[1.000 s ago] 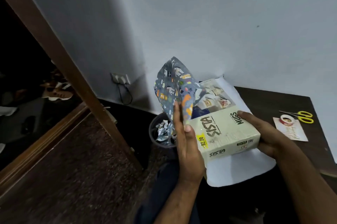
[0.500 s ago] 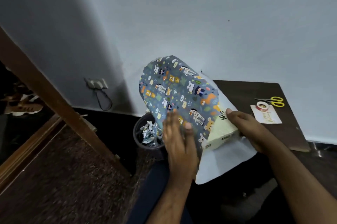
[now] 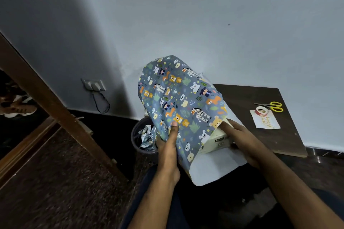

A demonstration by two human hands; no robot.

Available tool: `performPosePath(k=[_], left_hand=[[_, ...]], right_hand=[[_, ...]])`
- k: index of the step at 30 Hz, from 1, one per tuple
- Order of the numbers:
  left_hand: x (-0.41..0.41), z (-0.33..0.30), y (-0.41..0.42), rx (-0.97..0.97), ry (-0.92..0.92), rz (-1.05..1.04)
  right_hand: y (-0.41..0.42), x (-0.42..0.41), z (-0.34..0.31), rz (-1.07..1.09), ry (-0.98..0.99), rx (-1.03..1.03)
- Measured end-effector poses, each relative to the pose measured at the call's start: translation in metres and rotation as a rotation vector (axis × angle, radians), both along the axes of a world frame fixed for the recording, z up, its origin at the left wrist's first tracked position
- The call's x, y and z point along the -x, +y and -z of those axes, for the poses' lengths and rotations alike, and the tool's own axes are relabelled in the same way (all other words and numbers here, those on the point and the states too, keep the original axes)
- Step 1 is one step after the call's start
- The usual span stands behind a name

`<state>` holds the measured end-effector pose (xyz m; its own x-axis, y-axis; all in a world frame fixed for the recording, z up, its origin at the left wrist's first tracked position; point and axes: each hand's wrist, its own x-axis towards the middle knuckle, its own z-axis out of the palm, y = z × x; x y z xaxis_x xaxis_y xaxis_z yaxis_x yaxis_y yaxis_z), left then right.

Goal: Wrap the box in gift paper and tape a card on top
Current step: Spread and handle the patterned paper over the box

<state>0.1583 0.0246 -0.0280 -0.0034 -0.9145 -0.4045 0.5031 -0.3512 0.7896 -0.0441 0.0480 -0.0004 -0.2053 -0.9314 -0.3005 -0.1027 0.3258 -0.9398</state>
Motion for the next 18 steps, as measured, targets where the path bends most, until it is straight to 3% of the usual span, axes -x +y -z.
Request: performPosePath(k=[3, 8, 18], left_hand=[[-0.001, -0.009, 0.006, -0.064, 0.105, 0.166], [0.007, -0.008, 0.016, -0.117, 0.151, 0.161], [0.041, -0.012, 0.024, 0.098, 0.307, 0.225]], right_hand=[[0.000, 0.005, -0.003, -0.005, 0.047, 0.036], [0.005, 0.008, -0.009, 0.007, -0.065, 0.126], [0.031, 0.025, -0.041, 0.155, -0.125, 0.539]])
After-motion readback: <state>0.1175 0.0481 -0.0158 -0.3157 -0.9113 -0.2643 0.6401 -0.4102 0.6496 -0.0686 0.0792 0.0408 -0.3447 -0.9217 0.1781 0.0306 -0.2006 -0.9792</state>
